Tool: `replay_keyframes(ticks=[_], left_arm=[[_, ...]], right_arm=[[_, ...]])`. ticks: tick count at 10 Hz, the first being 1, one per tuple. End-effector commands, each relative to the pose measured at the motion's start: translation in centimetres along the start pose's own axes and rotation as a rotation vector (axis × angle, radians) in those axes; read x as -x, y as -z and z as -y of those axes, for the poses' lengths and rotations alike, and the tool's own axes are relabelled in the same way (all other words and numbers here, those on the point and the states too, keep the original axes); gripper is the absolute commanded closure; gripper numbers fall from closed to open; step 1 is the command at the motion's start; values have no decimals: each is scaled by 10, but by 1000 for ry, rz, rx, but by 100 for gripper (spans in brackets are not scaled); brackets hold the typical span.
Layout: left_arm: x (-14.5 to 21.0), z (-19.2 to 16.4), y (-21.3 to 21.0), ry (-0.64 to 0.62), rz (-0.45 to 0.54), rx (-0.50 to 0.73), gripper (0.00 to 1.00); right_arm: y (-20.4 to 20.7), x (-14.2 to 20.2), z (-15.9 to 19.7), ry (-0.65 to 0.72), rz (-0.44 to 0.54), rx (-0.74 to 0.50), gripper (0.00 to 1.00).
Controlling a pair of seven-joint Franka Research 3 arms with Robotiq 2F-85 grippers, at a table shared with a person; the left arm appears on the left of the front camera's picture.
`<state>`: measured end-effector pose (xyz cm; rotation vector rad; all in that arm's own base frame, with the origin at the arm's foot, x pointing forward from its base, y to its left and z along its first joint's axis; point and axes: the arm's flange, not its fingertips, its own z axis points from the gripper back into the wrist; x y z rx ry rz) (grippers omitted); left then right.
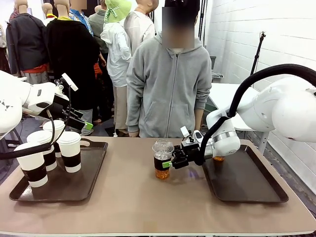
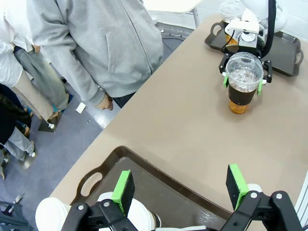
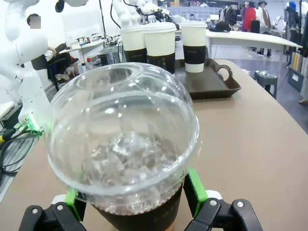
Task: Distribute the coffee onto the tray.
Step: Pick up another iced Americano from the middle of the table and place it on the right Handle tray.
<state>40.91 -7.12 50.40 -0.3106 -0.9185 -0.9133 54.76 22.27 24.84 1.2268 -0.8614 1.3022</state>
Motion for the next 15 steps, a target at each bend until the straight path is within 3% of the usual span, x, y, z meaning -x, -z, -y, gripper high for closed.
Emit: replay_keyframes(ticks=[1,2,3,9,12,15], left_arm=[[1,-1,0,-4,2,5,0],[1,-1,0,-4,2,5,0],[1,-1,0,-4,2,5,0],[1,-1,0,-4,2,5,0],[1,-1,0,-4,2,5,0],[1,-1,0,-4,2,5,0]], right_arm=[[3,-5,7,49,-32,-25,15],[5,-6,5,57,-31,-25,34],[5,-7,6,54,-20,-37,39],[-4,-39,-15,16,16,-87,39],[-43,-65,-52,-5,0,-67,39],[-94,-68,-96,-22,-42,-4,39]])
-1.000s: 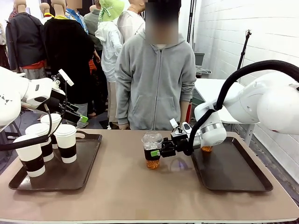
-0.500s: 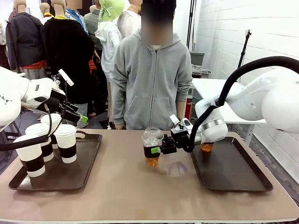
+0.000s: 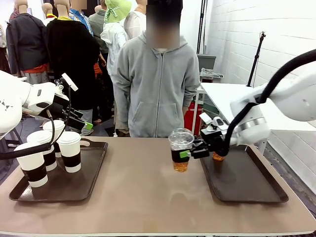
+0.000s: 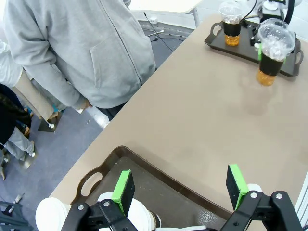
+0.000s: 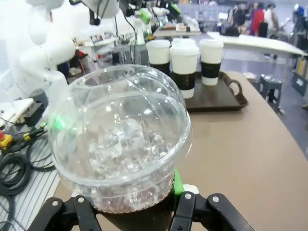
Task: Distribute the coffee onto the tray.
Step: Pick up another iced Americano from the middle of the table and place it on the right Handle tray.
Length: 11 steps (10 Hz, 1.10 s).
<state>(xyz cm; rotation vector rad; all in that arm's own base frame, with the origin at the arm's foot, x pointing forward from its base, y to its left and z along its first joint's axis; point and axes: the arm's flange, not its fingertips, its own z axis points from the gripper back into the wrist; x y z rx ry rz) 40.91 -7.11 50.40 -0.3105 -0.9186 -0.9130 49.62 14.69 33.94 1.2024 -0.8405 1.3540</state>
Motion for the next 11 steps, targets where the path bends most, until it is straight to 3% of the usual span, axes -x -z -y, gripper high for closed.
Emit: replay_keyframes(ticks=[1,5,11], left_arm=[[1,-1,0,-4,2,6,0],[1,-1,0,-4,2,6,0],[1,-1,0,-4,2,6,0]], right_arm=[[-33,-1,-33,10,-12,51,39],[-96,34,-63,5,4,153,39],[-159,105,-61,57,0,211,39]])
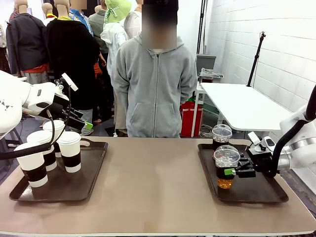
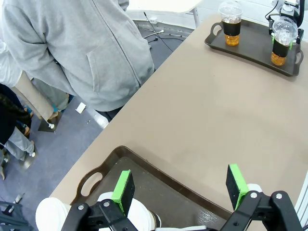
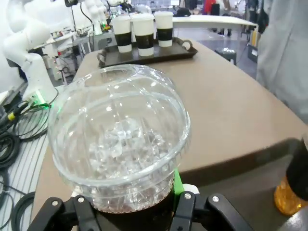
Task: Distribute the coffee onto the tray.
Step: Pick up another iced Americano from the middle of the table and place it on the right Handle tray.
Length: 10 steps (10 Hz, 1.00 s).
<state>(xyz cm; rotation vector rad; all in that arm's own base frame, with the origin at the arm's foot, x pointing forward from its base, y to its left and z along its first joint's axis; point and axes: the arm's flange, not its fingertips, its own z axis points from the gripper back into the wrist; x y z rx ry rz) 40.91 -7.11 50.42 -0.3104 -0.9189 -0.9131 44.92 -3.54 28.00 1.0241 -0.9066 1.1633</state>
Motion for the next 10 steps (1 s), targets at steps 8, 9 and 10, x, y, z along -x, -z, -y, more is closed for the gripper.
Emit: replay_keyframes(ticks=[8,9,10], left_arm=[[1,-1,0,-4,2,6,0],[1,-1,0,-4,2,6,0],[1,-1,0,-4,2,6,0]], right_arm=[[-20,28,35,15,91,53,39],[-20,27,35,18,98,50,39],[-20,26,35,21,98,57,39]])
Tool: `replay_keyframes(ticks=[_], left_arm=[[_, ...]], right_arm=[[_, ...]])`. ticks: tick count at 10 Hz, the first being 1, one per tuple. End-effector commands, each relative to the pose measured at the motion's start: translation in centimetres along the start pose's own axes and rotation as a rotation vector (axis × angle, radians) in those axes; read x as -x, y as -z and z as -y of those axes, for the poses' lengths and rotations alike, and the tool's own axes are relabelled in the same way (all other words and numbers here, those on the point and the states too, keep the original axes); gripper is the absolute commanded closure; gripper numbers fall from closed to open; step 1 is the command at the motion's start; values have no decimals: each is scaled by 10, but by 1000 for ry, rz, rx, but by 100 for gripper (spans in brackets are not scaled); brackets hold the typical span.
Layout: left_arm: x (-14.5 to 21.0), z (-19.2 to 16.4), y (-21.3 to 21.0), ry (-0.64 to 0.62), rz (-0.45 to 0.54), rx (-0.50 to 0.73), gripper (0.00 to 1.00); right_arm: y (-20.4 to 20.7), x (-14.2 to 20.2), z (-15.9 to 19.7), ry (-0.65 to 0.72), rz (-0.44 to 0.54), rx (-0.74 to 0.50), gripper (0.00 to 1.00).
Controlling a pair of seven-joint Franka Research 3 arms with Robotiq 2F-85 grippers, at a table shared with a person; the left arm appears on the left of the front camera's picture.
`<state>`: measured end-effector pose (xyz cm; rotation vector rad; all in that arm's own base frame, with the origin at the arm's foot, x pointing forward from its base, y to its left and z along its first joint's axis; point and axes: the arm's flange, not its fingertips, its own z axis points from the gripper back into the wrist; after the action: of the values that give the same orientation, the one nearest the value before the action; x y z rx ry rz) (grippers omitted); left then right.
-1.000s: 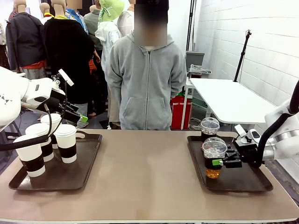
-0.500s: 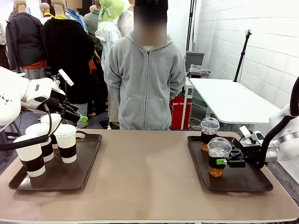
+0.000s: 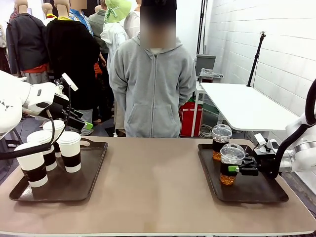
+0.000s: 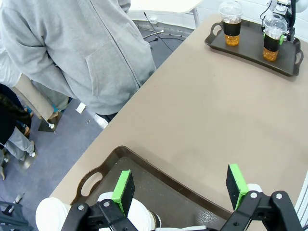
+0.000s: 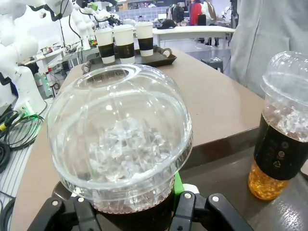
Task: Distribute the coffee onto the tray.
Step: Pick up another iced Americano from the middle of the table and place it on the right Handle tray.
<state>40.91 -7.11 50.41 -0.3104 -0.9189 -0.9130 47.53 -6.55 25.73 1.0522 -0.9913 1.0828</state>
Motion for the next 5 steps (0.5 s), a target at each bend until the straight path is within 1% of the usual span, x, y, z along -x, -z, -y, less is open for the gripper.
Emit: replay_keyframes(ticks=[1,2,3,4,5], left_arm=[[1,-1,0,-4,2,6,0],[1,-1,0,-4,2,6,0],[1,-1,0,-4,2,6,0],[1,-1,0,-4,2,6,0],[1,-1,0,-4,2,6,0]], right_arm=[[1,0,2,4,7,8,39],[1,0,1,14,9,3,24],[1,0,0,23,14,-4,4],[0,0,-2,40,11,-13,0],[-2,0,-4,55,9,-11,0]])
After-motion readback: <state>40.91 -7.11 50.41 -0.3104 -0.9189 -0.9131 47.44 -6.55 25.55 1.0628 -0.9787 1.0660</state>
